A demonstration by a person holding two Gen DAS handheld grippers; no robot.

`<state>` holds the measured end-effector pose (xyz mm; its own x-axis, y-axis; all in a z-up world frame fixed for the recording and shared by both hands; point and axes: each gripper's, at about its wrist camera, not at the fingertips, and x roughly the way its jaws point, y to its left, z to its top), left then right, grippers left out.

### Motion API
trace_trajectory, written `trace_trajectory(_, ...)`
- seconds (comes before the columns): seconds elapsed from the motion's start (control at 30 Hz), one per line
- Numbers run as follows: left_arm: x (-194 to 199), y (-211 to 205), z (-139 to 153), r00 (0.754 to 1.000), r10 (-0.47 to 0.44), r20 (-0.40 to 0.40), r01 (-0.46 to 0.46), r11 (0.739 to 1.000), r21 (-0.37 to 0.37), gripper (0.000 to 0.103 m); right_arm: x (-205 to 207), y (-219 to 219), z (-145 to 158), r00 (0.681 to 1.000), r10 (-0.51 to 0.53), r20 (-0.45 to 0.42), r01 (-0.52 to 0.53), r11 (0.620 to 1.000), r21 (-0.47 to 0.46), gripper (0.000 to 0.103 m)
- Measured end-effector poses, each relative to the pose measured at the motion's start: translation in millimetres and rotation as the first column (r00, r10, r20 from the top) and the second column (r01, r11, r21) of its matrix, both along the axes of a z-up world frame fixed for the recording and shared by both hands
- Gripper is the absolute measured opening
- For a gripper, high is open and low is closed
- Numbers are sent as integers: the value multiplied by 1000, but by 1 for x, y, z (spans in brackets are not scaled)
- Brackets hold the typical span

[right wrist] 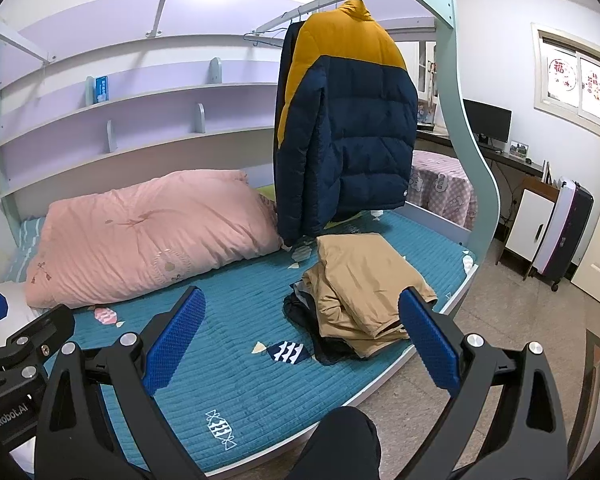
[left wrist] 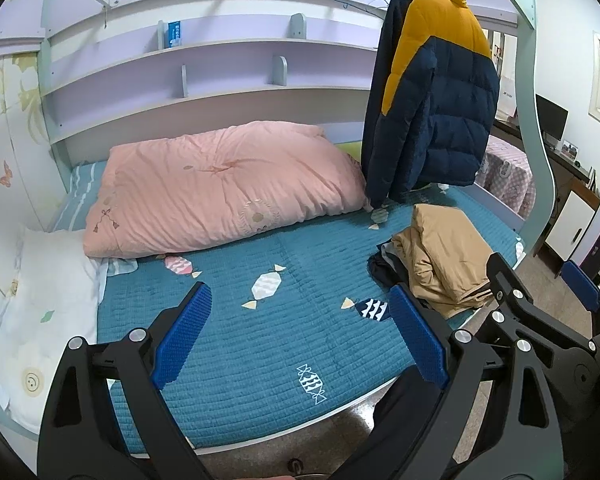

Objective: Fold large clothes

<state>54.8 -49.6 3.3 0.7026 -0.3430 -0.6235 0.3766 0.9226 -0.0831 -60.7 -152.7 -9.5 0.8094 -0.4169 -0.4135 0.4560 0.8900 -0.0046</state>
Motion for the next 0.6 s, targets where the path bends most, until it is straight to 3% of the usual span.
trace_trajectory(0.6,0,0,0,1000,3,-2,-3,1000,-1,91,-3,4,-3,1000,-8,0,8,1000,-8,94)
